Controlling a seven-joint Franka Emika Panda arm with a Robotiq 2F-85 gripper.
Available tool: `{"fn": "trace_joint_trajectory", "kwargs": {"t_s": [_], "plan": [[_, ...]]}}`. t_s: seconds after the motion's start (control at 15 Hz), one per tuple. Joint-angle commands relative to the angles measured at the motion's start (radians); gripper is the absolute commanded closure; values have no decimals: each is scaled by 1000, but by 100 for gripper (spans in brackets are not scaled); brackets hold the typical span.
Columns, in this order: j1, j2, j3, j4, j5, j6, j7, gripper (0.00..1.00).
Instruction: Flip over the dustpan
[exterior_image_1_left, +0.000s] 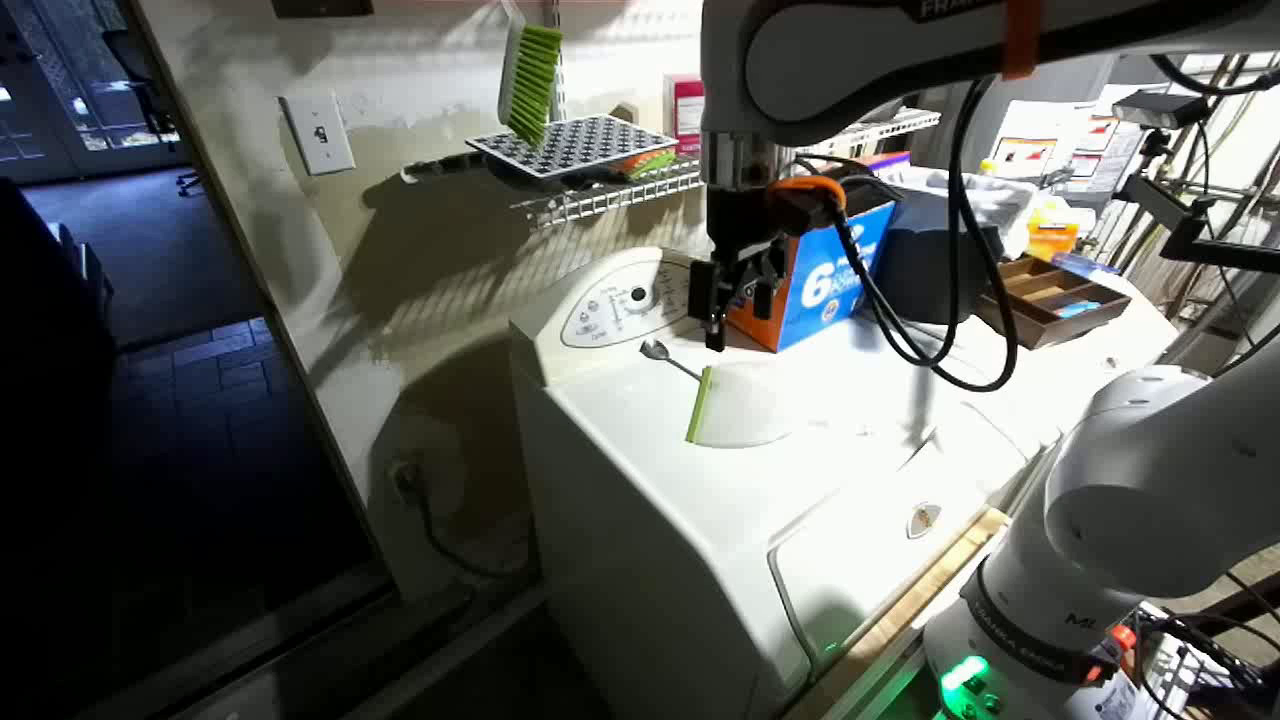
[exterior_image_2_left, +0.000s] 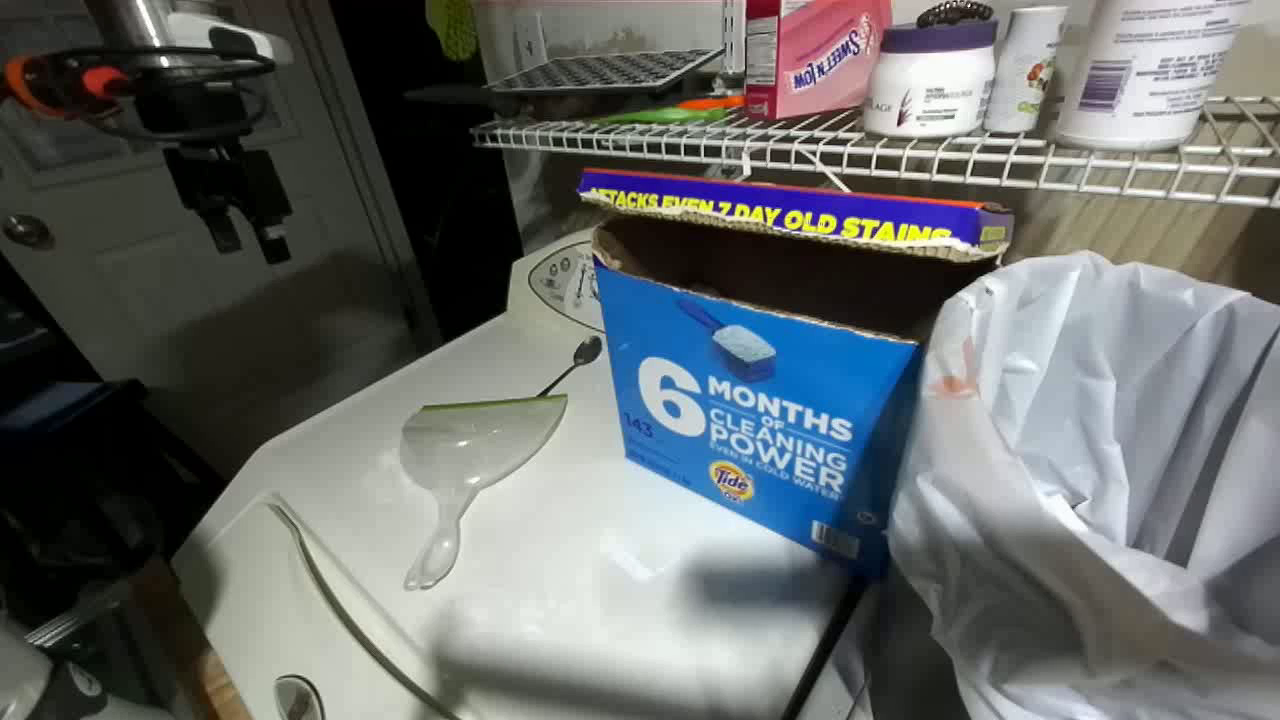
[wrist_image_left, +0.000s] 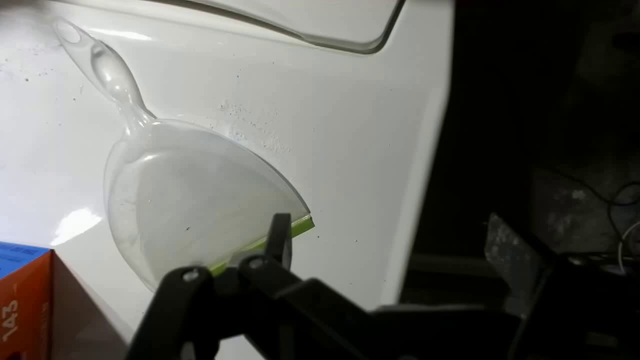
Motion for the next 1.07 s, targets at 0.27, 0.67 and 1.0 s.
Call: {"fn": "trace_joint_trajectory", "kwargs": {"t_s": [0.27, 0.67, 1.0], "plan": [[-22, 16, -10, -13, 12, -62, 70, 0], [-127, -48, -48, -183, -38, -106, 230, 0], [-218, -28, -61, -232, -297, -69, 238, 0]]}}
